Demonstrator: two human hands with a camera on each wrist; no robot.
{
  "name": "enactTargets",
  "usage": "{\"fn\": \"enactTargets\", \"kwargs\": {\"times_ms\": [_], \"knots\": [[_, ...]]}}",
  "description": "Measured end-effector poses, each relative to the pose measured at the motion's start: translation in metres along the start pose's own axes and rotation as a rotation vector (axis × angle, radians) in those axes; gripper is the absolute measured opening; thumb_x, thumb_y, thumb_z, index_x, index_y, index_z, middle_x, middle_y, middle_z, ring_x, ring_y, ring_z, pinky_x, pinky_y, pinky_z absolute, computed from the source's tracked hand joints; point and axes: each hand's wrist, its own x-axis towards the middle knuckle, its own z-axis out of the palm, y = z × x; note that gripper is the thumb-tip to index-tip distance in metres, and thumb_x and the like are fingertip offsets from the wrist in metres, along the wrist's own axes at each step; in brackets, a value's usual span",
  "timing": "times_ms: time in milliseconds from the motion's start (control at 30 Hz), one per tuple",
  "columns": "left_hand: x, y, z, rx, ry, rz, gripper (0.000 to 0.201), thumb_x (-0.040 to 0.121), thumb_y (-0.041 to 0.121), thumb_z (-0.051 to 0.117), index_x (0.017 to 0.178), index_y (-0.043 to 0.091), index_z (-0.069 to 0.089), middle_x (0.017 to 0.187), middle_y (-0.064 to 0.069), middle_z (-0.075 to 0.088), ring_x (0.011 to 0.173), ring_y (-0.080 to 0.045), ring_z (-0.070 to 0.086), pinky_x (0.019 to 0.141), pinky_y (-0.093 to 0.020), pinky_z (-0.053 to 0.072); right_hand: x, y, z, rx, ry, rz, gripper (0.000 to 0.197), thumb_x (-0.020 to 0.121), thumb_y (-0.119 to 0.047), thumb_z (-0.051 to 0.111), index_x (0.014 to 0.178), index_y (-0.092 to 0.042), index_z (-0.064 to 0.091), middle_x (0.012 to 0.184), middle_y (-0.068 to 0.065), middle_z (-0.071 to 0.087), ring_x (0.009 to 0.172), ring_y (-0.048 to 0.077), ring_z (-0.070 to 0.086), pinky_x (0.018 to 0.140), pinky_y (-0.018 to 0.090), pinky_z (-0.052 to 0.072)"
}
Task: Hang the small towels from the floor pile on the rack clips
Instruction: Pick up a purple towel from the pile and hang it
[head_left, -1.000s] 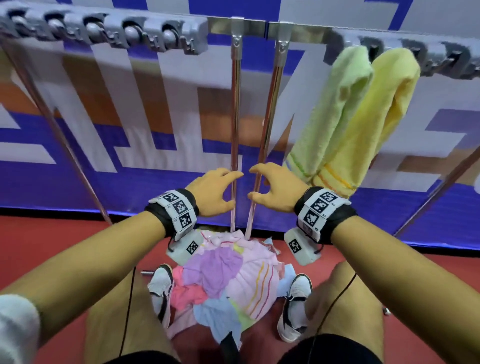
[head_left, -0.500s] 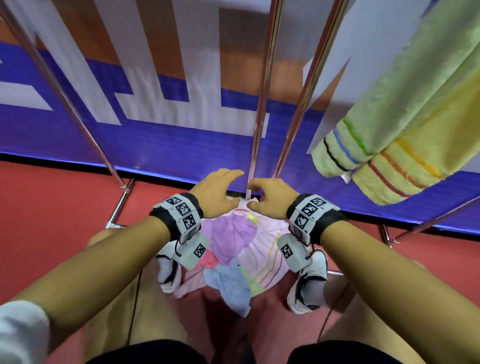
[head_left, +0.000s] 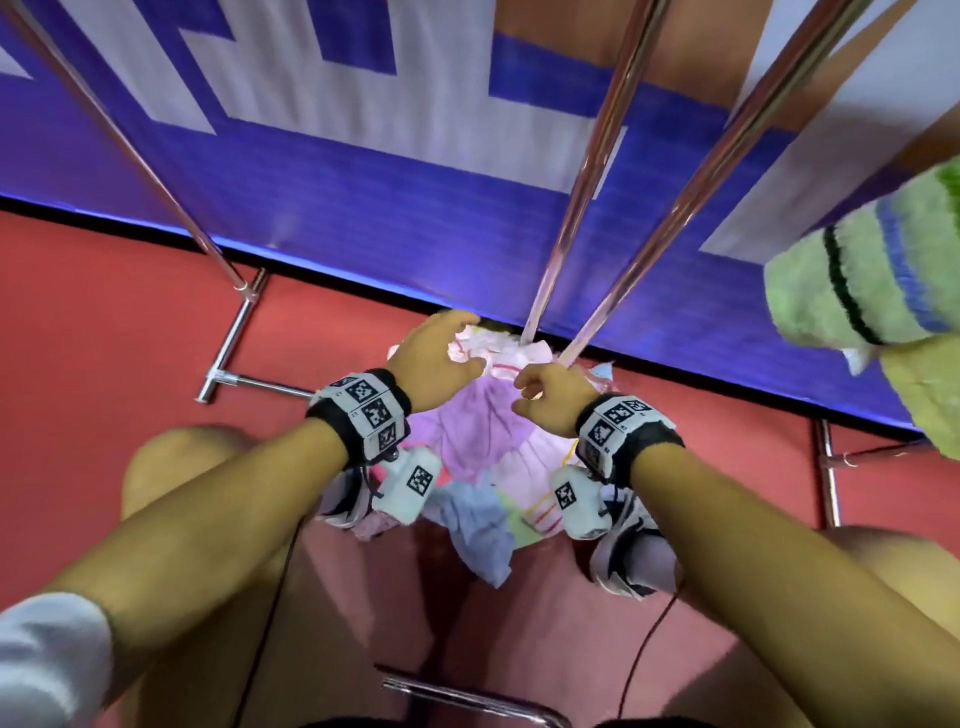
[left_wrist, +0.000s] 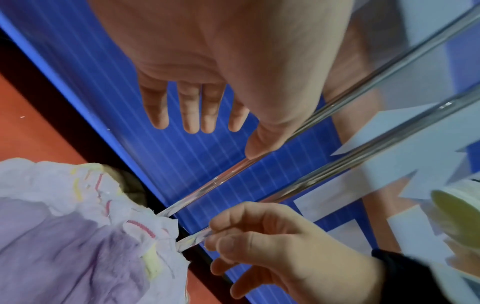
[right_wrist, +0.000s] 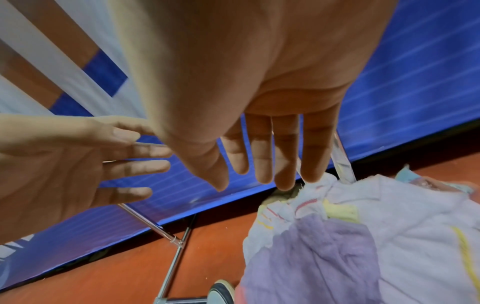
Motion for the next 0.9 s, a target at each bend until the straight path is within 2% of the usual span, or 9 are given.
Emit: {"fn": "enactTargets", "kwargs": {"times_ms": [133,233,367,433,600,667,767,833,900], "knots": [[0.017,-0.018,0.01,-0.1,0.044,-0.067,0.051,0.076,0.023,0.074,0.123,0.012,0.059,0.12,-0.004,0.06,0.107,-0.022,0.058,0.098,-0.037,0.046,0.039,0.012,0.023,0.042,-0.037,0.056,0.027,0.085,-0.025,0.068,0.111,-0.019,0.065,0.107,0.003,0.07,0.103,0.025,0.063,0.09,0.027,0.047],[0.036,-0.021,0.01,-0.115,0.06,-0.073,0.055,0.071,0.036,0.064,0.122,0.016,0.059,0.119,-0.003,0.061,0.111,-0.019,0.057,0.1,-0.036,0.045,0.062,0.021,0.042,0.074,-0.061,0.112,0.024,0.086,-0.027,0.067,0.109,-0.019,0.066,0.103,0.003,0.069,0.103,0.025,0.063,0.09,0.027,0.047],[0.049,-0.027,0.015,-0.124,0.089,-0.135,0.054,0.069,0.042,0.062,0.119,0.023,0.06,0.119,0.001,0.062,0.108,-0.018,0.059,0.097,-0.036,0.047,0.093,0.034,0.073,0.098,-0.078,0.152,0.026,0.086,-0.025,0.066,0.111,-0.018,0.067,0.114,0.006,0.069,0.109,0.027,0.062,0.095,0.028,0.047],[0.05,-0.028,0.019,-0.119,0.083,-0.123,0.053,0.07,0.04,0.061,0.12,0.021,0.06,0.121,0.0,0.062,0.108,-0.018,0.059,0.098,-0.036,0.047,0.106,0.036,0.087,0.103,-0.083,0.156,0.029,0.086,-0.025,0.066,0.114,-0.019,0.066,0.116,0.006,0.068,0.109,0.028,0.062,0.093,0.027,0.047],[0.055,-0.03,0.017,-0.079,0.077,-0.131,0.037,0.086,0.021,0.065,0.122,0.016,0.059,0.124,-0.004,0.06,0.113,-0.02,0.056,0.101,-0.032,0.043,0.128,0.047,0.11,0.247,-0.108,0.217,0.041,0.09,-0.029,0.064,0.13,-0.021,0.059,0.126,0.003,0.064,0.115,0.025,0.059,0.096,0.028,0.045],[0.054,-0.032,0.017,-0.063,0.064,-0.128,0.037,0.085,0.025,0.06,0.121,0.017,0.059,0.124,-0.005,0.06,0.114,-0.02,0.056,0.101,-0.033,0.043,0.134,0.054,0.119,0.247,-0.14,0.204,0.043,0.09,-0.028,0.064,0.132,-0.022,0.059,0.13,0.004,0.061,0.117,0.027,0.058,0.099,0.03,0.045],[0.053,-0.033,0.019,-0.063,0.036,-0.131,0.046,0.077,0.031,0.049,0.119,0.016,0.06,0.123,-0.006,0.06,0.113,-0.02,0.056,0.101,-0.038,0.044,0.144,0.07,0.134,0.335,-0.119,0.253,0.051,0.083,-0.025,0.073,0.132,-0.019,0.06,0.131,0.004,0.063,0.118,0.025,0.059,0.105,0.035,0.046],[0.052,-0.034,0.019,-0.06,0.031,-0.113,0.045,0.077,0.031,0.049,0.117,0.015,0.061,0.121,-0.006,0.06,0.11,-0.021,0.057,0.1,-0.04,0.044,0.143,0.068,0.134,0.442,-0.044,0.269,0.045,0.079,-0.022,0.08,0.121,-0.015,0.068,0.119,0.004,0.069,0.107,0.021,0.064,0.1,0.029,0.049],[0.052,-0.035,0.021,-0.042,0.033,-0.113,0.042,0.077,0.033,0.051,0.116,0.02,0.061,0.12,-0.003,0.06,0.106,-0.021,0.058,0.098,-0.041,0.046,0.14,0.061,0.128,0.549,0.053,0.261,0.014,0.075,-0.011,0.082,0.087,-0.015,0.075,0.089,0.006,0.073,0.087,0.021,0.065,0.083,0.022,0.054]]}}
